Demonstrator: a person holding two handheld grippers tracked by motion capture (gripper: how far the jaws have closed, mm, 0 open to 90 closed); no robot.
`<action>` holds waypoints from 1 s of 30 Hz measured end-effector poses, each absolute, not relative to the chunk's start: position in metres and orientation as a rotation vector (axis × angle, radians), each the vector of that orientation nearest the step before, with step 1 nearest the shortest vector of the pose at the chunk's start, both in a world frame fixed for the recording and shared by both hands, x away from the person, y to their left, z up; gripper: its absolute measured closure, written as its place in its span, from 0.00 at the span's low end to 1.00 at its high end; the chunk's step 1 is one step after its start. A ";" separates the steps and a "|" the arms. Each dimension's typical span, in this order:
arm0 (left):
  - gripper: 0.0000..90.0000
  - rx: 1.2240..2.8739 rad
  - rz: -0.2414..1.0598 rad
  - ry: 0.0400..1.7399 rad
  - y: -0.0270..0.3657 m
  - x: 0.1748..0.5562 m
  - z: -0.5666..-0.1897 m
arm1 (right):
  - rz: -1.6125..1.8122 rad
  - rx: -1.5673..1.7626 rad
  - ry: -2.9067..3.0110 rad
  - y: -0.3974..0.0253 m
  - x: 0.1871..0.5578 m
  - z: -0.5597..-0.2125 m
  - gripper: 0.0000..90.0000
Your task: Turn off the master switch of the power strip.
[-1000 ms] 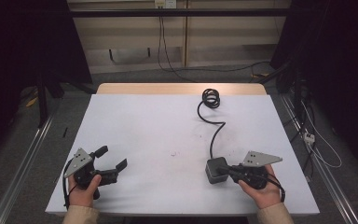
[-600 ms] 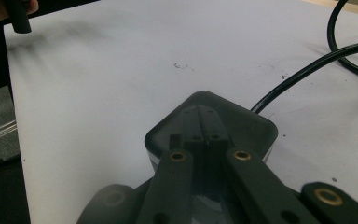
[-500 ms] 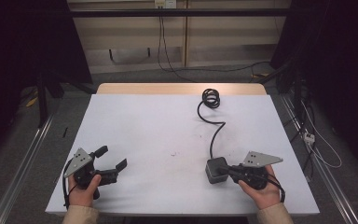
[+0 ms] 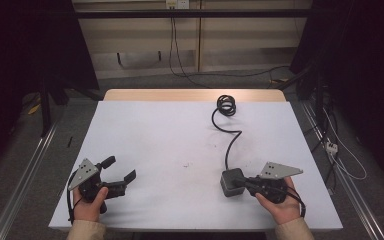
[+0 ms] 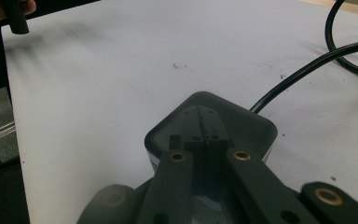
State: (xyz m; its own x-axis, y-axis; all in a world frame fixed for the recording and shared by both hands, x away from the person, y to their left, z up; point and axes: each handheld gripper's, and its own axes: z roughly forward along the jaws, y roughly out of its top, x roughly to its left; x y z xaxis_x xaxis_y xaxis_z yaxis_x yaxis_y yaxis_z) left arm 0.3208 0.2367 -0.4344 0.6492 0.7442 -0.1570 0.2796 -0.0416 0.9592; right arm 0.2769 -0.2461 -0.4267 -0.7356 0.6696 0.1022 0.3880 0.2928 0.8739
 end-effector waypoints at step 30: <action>0.06 1.610 0.464 0.866 0.239 0.321 -0.434 | 1.461 0.979 2.272 -0.245 0.278 -0.425 1.00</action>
State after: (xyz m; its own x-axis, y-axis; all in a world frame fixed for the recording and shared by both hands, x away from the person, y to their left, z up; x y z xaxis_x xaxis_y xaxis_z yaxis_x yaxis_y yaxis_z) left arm 0.3205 0.2391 -0.4341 0.6449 0.7470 -0.1614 0.2795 -0.0340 0.9595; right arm 0.2779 -0.2453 -0.4252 -0.7359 0.6644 0.1306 0.3946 0.2642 0.8801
